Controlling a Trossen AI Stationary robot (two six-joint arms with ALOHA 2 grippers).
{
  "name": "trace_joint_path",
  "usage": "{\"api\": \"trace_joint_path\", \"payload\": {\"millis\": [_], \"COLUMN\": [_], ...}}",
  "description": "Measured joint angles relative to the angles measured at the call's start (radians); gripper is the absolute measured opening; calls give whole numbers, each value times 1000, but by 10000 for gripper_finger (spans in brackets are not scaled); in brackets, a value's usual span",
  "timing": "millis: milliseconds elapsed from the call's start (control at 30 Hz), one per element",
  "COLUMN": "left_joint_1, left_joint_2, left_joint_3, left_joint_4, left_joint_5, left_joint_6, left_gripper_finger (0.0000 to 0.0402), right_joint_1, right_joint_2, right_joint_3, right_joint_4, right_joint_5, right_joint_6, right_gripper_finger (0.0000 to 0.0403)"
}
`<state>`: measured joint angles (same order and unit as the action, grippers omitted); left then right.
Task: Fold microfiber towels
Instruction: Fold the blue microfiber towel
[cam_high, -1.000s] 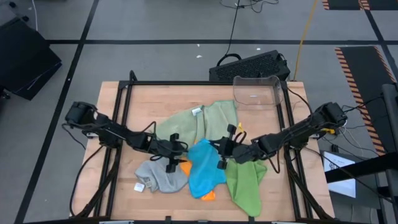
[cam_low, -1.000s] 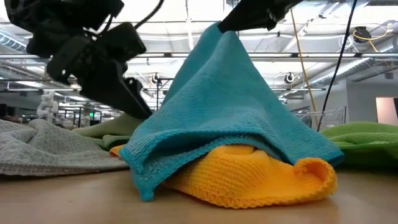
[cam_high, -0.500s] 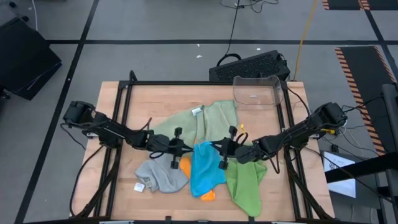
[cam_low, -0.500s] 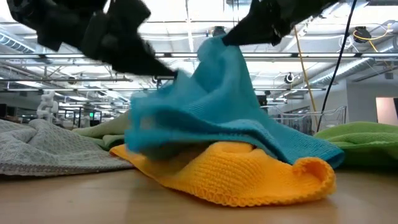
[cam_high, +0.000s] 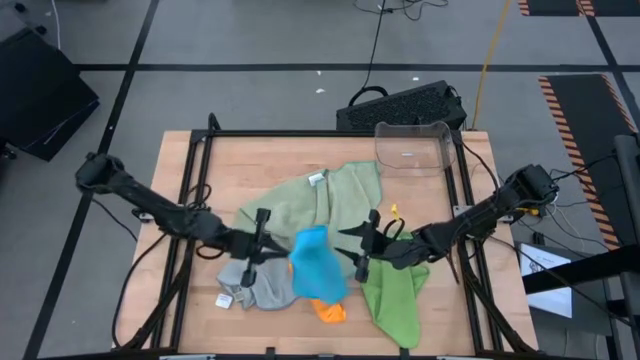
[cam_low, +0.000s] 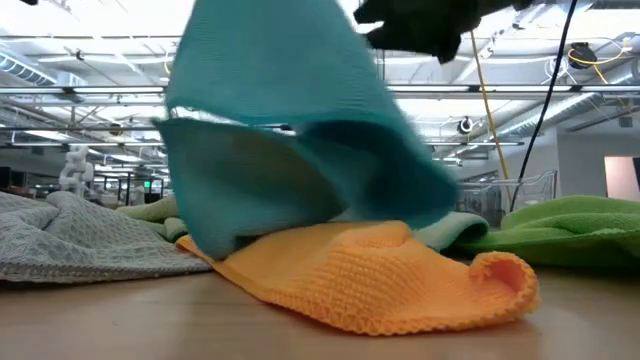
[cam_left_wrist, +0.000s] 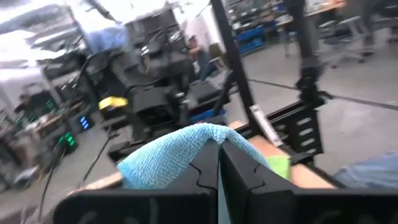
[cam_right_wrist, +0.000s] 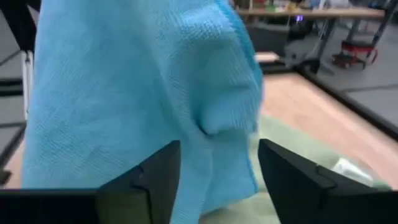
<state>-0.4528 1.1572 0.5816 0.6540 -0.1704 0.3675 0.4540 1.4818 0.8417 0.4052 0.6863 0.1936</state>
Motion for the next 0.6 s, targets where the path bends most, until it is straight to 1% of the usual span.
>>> {"api": "trace_joint_path", "payload": {"millis": [33, 100, 133, 167, 200, 233, 267, 333, 367, 400, 467, 500, 533, 600], "left_joint_1": [-14, -30, -26, -14, 2, 18, 29, 31, 25, 14, 0, 1, 5, 23], "left_joint_2": [-1, 2, 9, 22, 45, 74, 106, 178, 216, 256, 313, 330, 337, 324], "left_joint_3": [0, 0, 0, 0, 0, 0, 0, -1, 0, 0, 0, 4, 17, 40], "left_joint_4": [-5, -33, -61, -91, -111, -117, -108, -5, 77, 165, 339, 407, 451, 468], "left_joint_5": [-47, -180, -227, -240, -221, -161, -74, 114, 187, 223, 226, 201, 161, 60], "left_joint_6": [2, -11, -24, -48, -82, -115, -136, -130, -104, -65, 10, 36, 55, 85], "left_gripper_finger": [5, 4, 4, 6, 8, 9, 9, 5, 4, 4, 8, 10, 11, 10], "right_joint_1": [3, 10, 12, 12, 13, 13, 13, 13, 13, 11, 1, -3, -6, -11], "right_joint_2": [0, 0, 0, 0, 3, 10, 20, 44, 57, 69, 98, 110, 122, 141], "right_joint_3": [0, 0, 0, 0, 0, 0, 0, 0, 0, 0, 0, 0, 0, 0], "right_joint_4": [11, 32, 42, 48, 52, 63, 71, 87, 100, 107, 145, 165, 180, 213], "right_joint_5": [21, 53, 56, 54, 48, 46, 45, 43, 34, 17, -18, -35, -39, -58], "right_joint_6": [-6, -23, -26, -25, -19, -10, -7, -9, -12, -15, -17, -19, -20, -34], "right_gripper_finger": [224, 231, 233, 233, 233, 233, 232, 232, 232, 232, 233, 233, 233, 233]}}
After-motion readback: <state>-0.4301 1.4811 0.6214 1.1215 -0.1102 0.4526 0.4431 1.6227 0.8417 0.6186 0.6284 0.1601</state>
